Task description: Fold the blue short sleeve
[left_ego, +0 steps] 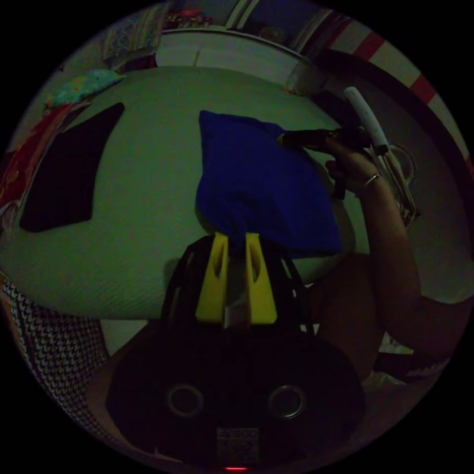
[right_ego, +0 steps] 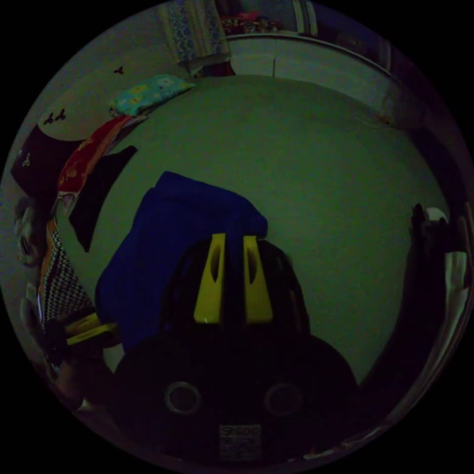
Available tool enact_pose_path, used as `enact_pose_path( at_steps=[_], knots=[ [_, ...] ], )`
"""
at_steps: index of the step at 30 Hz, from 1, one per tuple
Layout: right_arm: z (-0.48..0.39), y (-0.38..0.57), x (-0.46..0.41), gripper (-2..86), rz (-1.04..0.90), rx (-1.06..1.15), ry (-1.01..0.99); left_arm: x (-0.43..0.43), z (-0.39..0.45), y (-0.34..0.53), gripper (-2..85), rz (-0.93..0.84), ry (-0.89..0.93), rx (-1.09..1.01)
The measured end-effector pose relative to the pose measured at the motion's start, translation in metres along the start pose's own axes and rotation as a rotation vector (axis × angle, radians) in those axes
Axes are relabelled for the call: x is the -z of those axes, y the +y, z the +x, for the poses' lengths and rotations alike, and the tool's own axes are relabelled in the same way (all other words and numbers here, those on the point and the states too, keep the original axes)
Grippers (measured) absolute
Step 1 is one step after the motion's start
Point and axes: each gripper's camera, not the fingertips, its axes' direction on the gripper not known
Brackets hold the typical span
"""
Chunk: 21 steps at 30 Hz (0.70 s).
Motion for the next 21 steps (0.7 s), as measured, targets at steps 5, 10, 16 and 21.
enact_pose_path(
  at_steps=[5,10,16,21],
  knots=[
    [-0.008,0.020,0.052,1.0,0.113,0.016,0.027,0.011,0.040,0.004,6.2,0.036,0.006,-0.004],
    [-0.016,0.044,0.105,0.9,0.157,0.071,0.102,0.029,0.092,0.008,6.1,0.078,0.033,-0.035],
    [-0.013,0.065,0.197,0.9,0.240,0.078,0.175,0.052,0.162,0.008,6.1,0.142,0.043,-0.114],
    [-0.002,0.083,0.284,0.9,0.327,0.110,0.284,0.076,0.224,0.003,6.1,0.238,0.085,-0.195]
  ],
)
